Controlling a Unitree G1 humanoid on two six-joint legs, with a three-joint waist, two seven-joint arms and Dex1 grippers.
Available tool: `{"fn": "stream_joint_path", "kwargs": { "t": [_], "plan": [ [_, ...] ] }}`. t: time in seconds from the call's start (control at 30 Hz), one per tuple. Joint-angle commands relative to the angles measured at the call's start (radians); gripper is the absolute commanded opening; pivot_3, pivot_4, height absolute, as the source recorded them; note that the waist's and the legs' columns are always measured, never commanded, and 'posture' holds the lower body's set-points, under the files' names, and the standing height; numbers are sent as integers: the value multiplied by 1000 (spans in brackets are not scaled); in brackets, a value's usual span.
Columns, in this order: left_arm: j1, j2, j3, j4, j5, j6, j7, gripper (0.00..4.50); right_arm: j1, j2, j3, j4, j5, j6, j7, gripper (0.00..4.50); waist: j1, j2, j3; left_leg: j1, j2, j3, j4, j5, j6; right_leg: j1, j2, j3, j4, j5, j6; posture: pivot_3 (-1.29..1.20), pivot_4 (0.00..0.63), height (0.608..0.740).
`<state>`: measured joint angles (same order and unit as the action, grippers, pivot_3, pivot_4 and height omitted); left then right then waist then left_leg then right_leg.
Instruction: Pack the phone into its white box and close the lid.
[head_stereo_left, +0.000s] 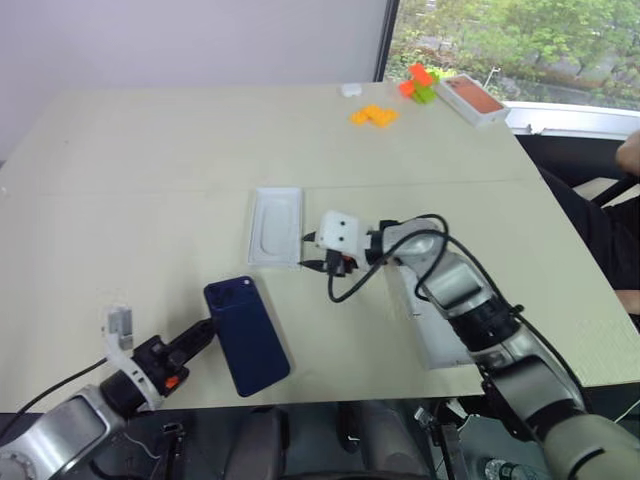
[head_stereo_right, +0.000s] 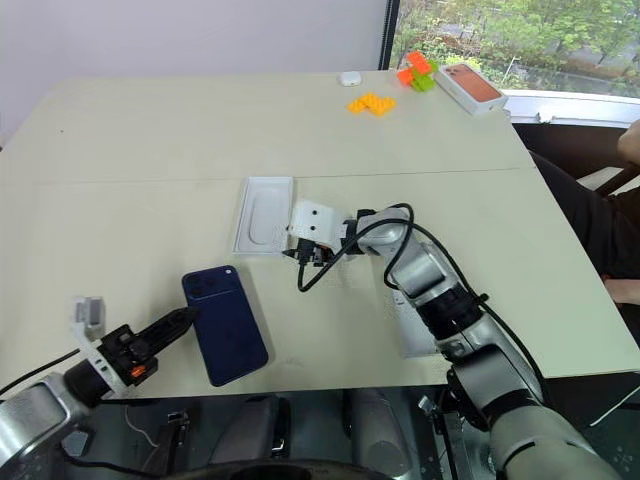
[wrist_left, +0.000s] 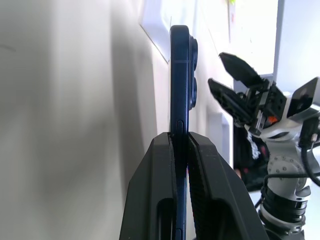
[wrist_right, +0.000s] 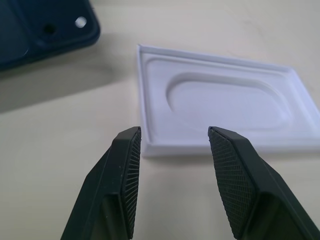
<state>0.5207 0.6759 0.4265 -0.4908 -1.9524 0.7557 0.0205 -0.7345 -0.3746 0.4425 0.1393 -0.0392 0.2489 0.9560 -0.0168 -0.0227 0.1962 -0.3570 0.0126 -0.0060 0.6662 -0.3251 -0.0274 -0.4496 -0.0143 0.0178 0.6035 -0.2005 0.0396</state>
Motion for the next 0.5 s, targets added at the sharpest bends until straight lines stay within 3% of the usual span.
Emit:
{"fn": "stream_joint_path", "kwargs": {
  "t": [0.03,0.33,0.43,0.5],
  "plan": [
    [5,12,50,-5,-5,1,-33,0,-45,34,21,39,-14,-80,26,2215,0,0,0,0,0,0,0,0,0,0,0,0,0,0,0,0,150,740],
    [-3,15,60,-13,-5,1,-34,0,-70,78,52,170,-68,-131,37,2215,0,0,0,0,1,0,0,0,0,0,-1,1,0,0,0,0,150,740],
    [-6,14,60,-14,-5,0,-34,0,-66,87,48,188,-83,-124,28,1406,-1,0,0,0,0,0,0,0,0,0,-2,1,0,0,0,0,150,740],
    [-7,12,63,-14,-8,-2,-37,0,-59,84,45,181,-85,-125,33,433,-1,0,0,1,0,0,0,0,0,0,-1,1,1,0,0,0,150,740]
  ]
}}
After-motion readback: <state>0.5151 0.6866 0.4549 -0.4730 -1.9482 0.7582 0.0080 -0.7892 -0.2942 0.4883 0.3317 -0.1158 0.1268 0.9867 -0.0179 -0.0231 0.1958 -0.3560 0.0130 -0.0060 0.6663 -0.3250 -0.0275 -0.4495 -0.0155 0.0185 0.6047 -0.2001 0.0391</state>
